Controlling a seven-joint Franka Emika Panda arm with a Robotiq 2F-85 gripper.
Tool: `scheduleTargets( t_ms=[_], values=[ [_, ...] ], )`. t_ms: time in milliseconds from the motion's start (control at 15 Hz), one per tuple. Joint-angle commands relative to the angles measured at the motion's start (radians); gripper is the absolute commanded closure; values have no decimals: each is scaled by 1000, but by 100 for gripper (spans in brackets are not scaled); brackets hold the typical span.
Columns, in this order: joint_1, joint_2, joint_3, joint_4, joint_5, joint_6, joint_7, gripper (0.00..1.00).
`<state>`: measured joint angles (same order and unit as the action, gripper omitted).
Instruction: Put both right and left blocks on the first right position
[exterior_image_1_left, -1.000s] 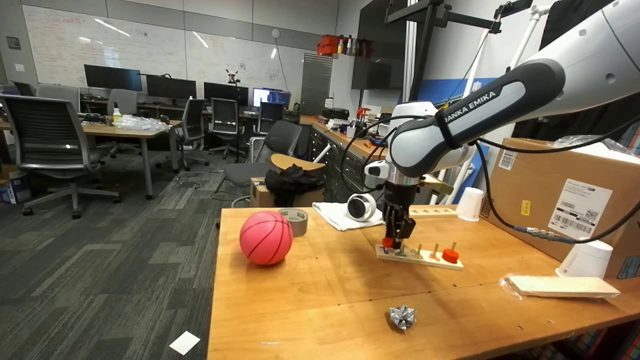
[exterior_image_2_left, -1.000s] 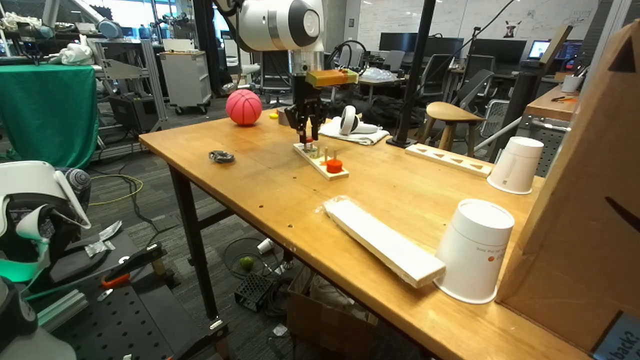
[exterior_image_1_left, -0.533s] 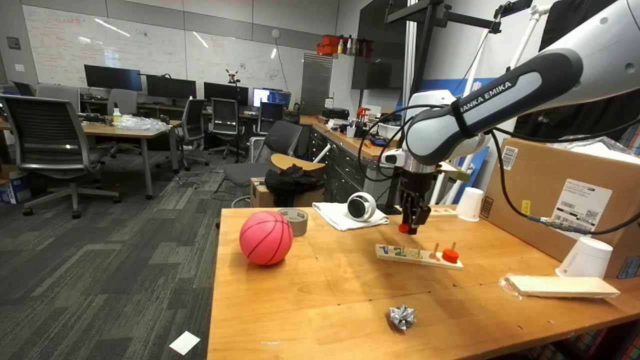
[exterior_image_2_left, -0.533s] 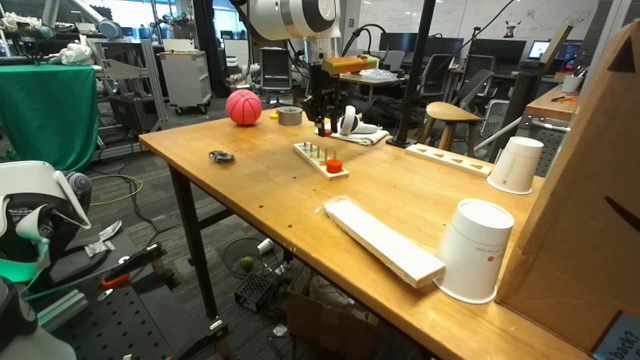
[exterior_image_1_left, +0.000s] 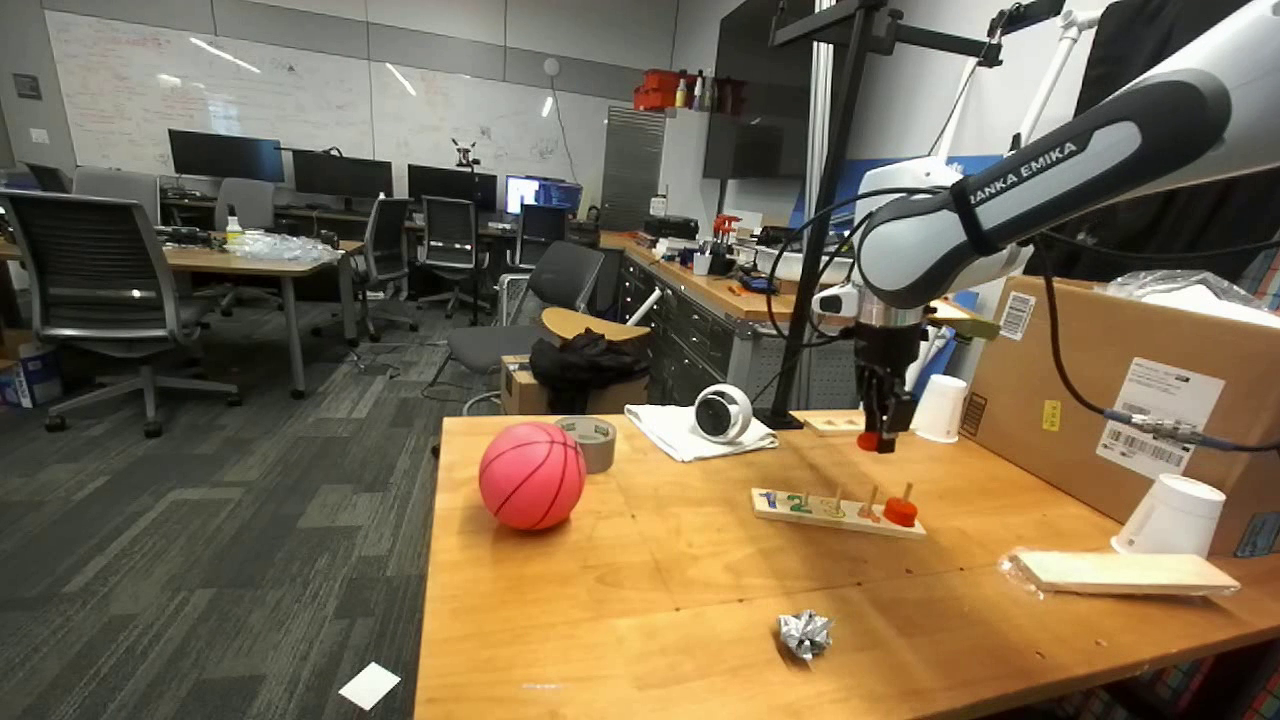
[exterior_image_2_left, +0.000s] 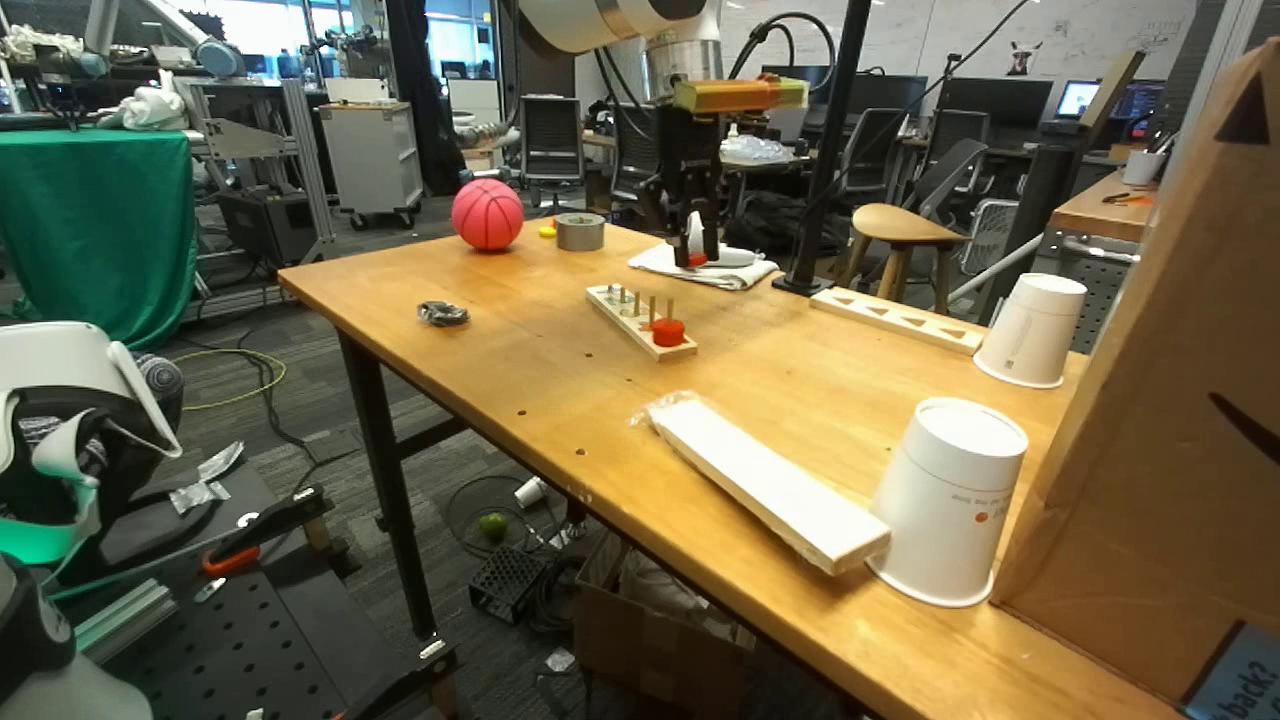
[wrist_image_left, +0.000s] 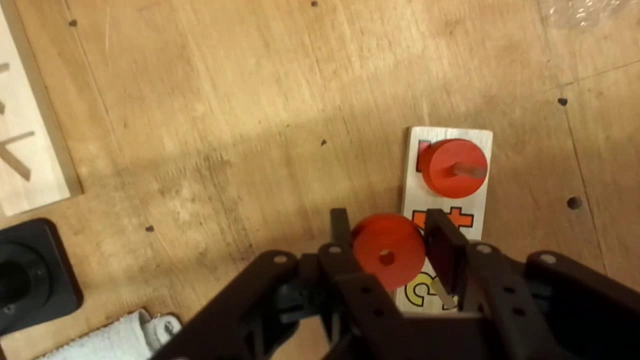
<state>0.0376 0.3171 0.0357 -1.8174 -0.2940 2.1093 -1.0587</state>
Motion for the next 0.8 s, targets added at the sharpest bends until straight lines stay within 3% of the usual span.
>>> scheduleTargets(
  t_ms=[0, 733],
  values=[
    [-19, -70, -1, -58, -2, -32, 36, 76],
    [-65, -95, 1, -143, 56, -56, 31, 76]
  ],
)
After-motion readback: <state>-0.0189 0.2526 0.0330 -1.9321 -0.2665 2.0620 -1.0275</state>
